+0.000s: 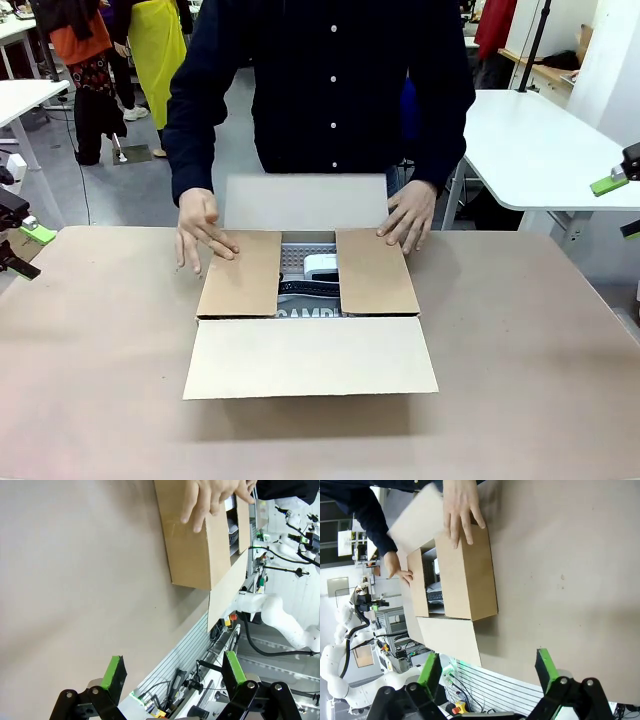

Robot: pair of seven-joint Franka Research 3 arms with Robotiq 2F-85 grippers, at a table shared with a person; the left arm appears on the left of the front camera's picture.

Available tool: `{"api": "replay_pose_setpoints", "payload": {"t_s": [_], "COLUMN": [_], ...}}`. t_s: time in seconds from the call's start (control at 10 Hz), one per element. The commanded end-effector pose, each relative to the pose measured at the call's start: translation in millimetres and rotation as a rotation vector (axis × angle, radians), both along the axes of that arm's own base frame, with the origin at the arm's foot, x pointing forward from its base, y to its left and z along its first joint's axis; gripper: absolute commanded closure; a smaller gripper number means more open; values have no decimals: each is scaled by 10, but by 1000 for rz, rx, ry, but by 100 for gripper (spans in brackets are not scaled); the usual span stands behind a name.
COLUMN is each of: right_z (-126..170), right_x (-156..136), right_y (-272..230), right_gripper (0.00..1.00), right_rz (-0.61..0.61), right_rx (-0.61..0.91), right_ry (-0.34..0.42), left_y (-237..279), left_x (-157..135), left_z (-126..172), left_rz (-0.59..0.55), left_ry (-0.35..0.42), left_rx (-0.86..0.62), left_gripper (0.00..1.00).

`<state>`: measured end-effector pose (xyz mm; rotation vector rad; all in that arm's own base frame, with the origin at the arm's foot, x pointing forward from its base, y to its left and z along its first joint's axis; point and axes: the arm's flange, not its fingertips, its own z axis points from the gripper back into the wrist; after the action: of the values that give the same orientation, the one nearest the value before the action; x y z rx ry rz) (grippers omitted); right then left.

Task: Pack the gift set into the box.
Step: Press and hold the closed box until the human finishes sealing it.

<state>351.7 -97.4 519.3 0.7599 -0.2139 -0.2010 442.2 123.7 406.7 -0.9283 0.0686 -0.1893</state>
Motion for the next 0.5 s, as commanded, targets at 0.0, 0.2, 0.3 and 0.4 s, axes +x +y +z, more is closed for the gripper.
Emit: {"api": "replay_pose_setpoints", "payload": {"t_s": [0.0,0.2,0.3,0.4], "right_z": [-7,-7,-7,-7], "right_x": [-5,-5,-5,-5], "right_y": [1,1,1,1], "right_gripper": [0,0,0,0], "right_rz": [-2,-2,-2,-2], "right_rx": [10,10,10,10], "right_ry": [-11,-11,-11,-11], "left_y": [-4,-4,-4,-4], "left_x": [-33,-33,-33,-33], "left_z": [8,8,8,8], "left_rz": [-1,-1,-1,-1], "left_ry": [-8,-8,-8,-8], "left_rx": [6,6,6,6], "left_gripper": [0,0,0,0]}}
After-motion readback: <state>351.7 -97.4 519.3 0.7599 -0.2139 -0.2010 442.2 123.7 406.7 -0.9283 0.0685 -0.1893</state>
